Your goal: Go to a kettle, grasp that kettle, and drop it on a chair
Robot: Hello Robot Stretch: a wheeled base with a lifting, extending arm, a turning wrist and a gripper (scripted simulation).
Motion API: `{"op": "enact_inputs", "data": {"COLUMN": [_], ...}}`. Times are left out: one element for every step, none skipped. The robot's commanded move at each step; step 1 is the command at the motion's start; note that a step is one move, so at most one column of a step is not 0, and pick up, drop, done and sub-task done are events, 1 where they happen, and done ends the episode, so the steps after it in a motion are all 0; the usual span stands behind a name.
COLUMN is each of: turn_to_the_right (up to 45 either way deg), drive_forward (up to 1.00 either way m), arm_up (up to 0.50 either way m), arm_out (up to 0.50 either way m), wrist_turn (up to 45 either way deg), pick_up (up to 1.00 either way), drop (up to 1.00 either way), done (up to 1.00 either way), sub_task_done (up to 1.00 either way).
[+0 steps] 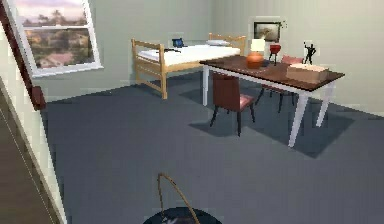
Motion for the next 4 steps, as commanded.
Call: {"op": "enact_inputs", "data": {"turn_to_the_right": [0.0, -3.0, 0.0, 0.0], "drive_forward": [1.00, 0.00, 1.00, 0.30], "arm_up": [0.00, 0.00, 0.00, 0.00], "arm_out": [0.00, 0.00, 0.00, 0.00], "wrist_turn": [0.0, 0.0, 0.0, 0.0], "pick_up": [0.00, 0.00, 0.00, 0.00], "drop": [0.00, 0.00, 0.00, 0.00], "done": [0.00, 0.00, 0.00, 0.00], "sub_task_done": [0.00, 0.00, 0.00, 0.00]}}
